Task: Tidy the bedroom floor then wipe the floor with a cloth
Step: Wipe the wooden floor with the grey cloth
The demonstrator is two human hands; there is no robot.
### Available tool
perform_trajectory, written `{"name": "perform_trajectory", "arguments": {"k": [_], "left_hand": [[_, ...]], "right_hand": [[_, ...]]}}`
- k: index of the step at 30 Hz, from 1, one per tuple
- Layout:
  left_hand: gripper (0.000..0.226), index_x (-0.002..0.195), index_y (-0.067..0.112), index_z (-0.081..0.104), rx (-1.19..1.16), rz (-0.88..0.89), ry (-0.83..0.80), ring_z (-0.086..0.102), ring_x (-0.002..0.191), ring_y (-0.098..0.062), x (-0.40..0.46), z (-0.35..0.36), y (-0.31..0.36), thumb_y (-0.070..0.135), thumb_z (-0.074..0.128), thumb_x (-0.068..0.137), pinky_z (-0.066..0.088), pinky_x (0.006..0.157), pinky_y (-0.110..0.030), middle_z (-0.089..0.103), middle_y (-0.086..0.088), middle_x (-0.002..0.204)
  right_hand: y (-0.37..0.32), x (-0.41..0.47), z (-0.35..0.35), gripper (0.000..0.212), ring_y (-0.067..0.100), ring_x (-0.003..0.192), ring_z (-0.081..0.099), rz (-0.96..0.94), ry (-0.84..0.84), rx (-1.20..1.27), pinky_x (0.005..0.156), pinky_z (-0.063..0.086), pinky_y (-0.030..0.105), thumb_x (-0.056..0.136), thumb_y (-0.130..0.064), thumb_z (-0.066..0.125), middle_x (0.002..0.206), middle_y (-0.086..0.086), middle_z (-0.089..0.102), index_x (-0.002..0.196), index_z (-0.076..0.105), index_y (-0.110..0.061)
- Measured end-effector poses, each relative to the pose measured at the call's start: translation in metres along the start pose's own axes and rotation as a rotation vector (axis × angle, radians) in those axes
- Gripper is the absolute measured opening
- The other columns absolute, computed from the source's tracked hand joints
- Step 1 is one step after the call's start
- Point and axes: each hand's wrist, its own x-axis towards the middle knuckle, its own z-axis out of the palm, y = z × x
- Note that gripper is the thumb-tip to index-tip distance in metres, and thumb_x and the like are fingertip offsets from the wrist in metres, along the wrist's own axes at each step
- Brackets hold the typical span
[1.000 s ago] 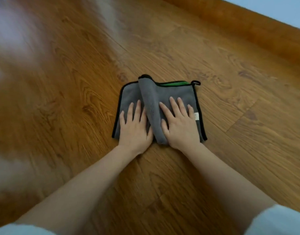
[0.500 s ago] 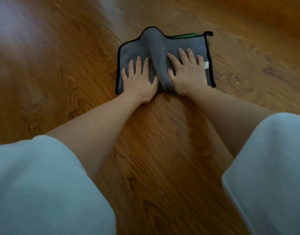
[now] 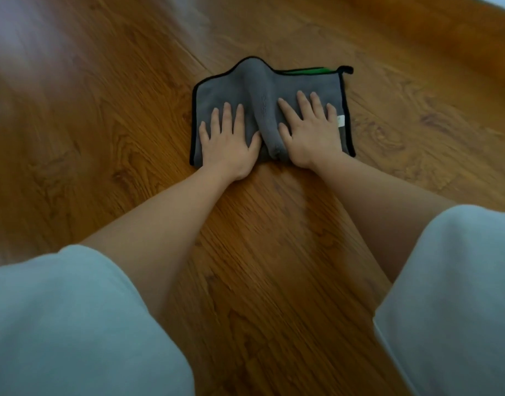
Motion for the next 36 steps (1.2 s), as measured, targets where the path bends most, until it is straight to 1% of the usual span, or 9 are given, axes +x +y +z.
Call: {"name": "perform_trajectory", "arguments": {"k": [6, 12, 15, 21, 24, 27, 31, 34, 36], "left_hand": [[0.065, 0.151, 0.018, 0.006, 0.007, 0.088, 0.047, 0.0, 0.146, -0.024, -0.053, 0.008, -0.006, 0.052, 0.019, 0.097, -0.001, 0.116, -0.046, 0.005, -0.007, 0.159], [0.076, 0.15, 0.021, 0.009, 0.008, 0.153, 0.047, 0.004, 0.146, -0.023, -0.117, 0.013, -0.008, 0.059, -0.002, 0.086, 0.002, 0.116, -0.045, 0.01, -0.006, 0.158], [0.071, 0.15, 0.02, 0.013, -0.016, 0.153, 0.054, 0.008, 0.145, -0.024, -0.155, 0.017, -0.008, 0.058, 0.002, 0.09, 0.004, 0.116, -0.045, 0.014, -0.007, 0.157], [0.062, 0.148, 0.019, 0.022, -0.006, 0.134, 0.053, 0.025, 0.139, -0.028, -0.226, 0.025, -0.007, 0.053, 0.009, 0.098, 0.014, 0.111, -0.044, 0.031, -0.011, 0.151], [0.061, 0.15, 0.028, 0.013, -0.058, 0.182, 0.042, 0.024, 0.139, -0.026, -0.262, 0.031, -0.004, 0.055, 0.009, 0.096, 0.002, 0.114, -0.036, 0.03, -0.008, 0.152], [0.062, 0.149, 0.035, 0.007, -0.067, 0.265, 0.114, 0.0, 0.146, -0.016, -0.286, 0.039, -0.004, 0.058, 0.006, 0.092, -0.002, 0.114, -0.034, 0.004, 0.003, 0.159], [0.063, 0.149, 0.034, 0.008, -0.029, 0.408, 0.195, -0.004, 0.145, -0.016, -0.309, 0.055, -0.003, 0.057, 0.008, 0.09, 0.027, 0.101, -0.045, 0.001, 0.001, 0.159], [0.049, 0.149, 0.032, 0.016, 0.1, 0.491, 0.186, -0.004, 0.145, -0.024, -0.307, 0.056, -0.012, 0.039, 0.019, 0.1, 0.013, 0.111, -0.041, 0.001, -0.007, 0.159], [0.041, 0.139, 0.02, 0.039, 0.303, 0.58, 0.242, 0.003, 0.142, -0.04, -0.311, 0.062, -0.014, 0.012, 0.026, 0.102, 0.018, 0.104, -0.043, 0.008, -0.024, 0.153]], "right_hand": [[0.0, -0.057, 0.0, 0.052, 0.024, 0.146, -0.004, -0.014, -0.024, 0.022, 0.117, -0.002, 0.046, 0.1, -0.047, 0.011, 0.159, 0.005, 0.003, 0.15, 0.007, -0.033], [0.005, -0.126, -0.004, 0.058, 0.022, 0.146, -0.007, -0.011, -0.07, 0.056, 0.117, -0.005, 0.043, 0.095, -0.056, 0.004, 0.159, 0.002, 0.001, 0.149, 0.005, -0.035], [0.008, -0.159, -0.007, 0.07, 0.021, 0.146, -0.006, -0.017, -0.073, 0.064, 0.116, -0.006, 0.042, 0.085, -0.061, -0.009, 0.159, 0.001, 0.002, 0.149, 0.004, -0.036], [0.013, -0.22, -0.008, 0.067, 0.016, 0.144, -0.017, -0.017, -0.101, 0.111, 0.114, -0.017, 0.037, 0.085, -0.064, -0.011, 0.158, -0.004, -0.006, 0.147, -0.002, -0.04], [0.012, -0.259, -0.004, 0.06, 0.021, 0.146, 0.001, -0.002, -0.068, 0.079, 0.113, -0.001, 0.041, 0.094, -0.063, 0.007, 0.158, -0.001, 0.012, 0.148, 0.013, -0.038], [0.009, -0.298, 0.0, 0.058, 0.023, 0.141, 0.026, 0.015, -0.042, 0.041, 0.108, 0.014, 0.042, 0.095, -0.06, 0.021, 0.151, 0.001, 0.033, 0.146, 0.028, -0.034], [0.006, -0.338, 0.007, 0.061, 0.022, 0.141, 0.023, 0.035, -0.018, 0.053, 0.11, 0.012, 0.038, 0.092, -0.059, 0.021, 0.148, 0.002, 0.039, 0.146, 0.027, -0.032], [0.002, -0.358, 0.017, 0.067, 0.021, 0.146, 0.001, 0.03, 0.014, 0.012, 0.109, 0.009, 0.038, 0.091, -0.062, 0.014, 0.158, 0.002, 0.012, 0.15, 0.013, -0.031], [-0.001, -0.368, 0.024, 0.069, 0.021, 0.146, -0.003, 0.018, 0.049, 0.0, 0.109, 0.009, 0.037, 0.09, -0.066, 0.022, 0.159, 0.001, -0.002, 0.149, 0.01, -0.032]]}}
